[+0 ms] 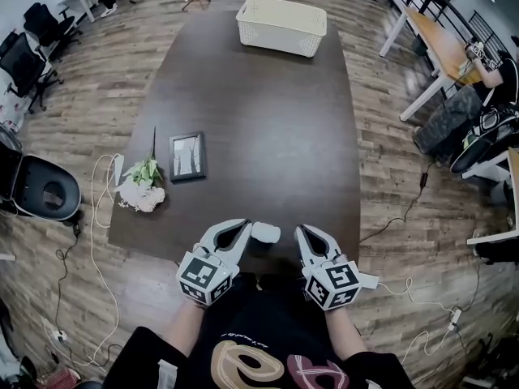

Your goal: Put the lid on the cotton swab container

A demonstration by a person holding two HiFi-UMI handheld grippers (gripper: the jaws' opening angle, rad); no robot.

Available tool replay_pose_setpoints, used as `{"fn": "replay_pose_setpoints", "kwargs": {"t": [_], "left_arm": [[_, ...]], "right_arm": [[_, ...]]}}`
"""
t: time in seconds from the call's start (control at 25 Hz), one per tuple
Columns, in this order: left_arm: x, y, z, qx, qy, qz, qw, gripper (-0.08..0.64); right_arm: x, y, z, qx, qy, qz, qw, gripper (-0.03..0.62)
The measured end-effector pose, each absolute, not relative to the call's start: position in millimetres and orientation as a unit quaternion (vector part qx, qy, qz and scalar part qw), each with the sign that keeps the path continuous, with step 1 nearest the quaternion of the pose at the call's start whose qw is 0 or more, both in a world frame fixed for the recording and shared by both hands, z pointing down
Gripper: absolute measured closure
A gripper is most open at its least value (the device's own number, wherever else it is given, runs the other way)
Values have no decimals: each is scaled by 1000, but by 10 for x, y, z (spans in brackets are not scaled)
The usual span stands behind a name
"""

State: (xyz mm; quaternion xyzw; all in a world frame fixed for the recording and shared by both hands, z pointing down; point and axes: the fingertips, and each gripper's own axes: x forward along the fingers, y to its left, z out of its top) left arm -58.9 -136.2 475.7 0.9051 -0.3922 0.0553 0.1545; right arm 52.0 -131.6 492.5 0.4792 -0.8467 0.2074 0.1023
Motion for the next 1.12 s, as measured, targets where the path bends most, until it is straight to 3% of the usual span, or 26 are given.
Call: {"fn": "replay_pose_setpoints", "kwargs": {"t": [1.12], "left_arm": [[-543,-1146,5229,895,-391,122,177,554]], "right_arm": [[510,-1369,4970,474,-853,191,107,586]]}}
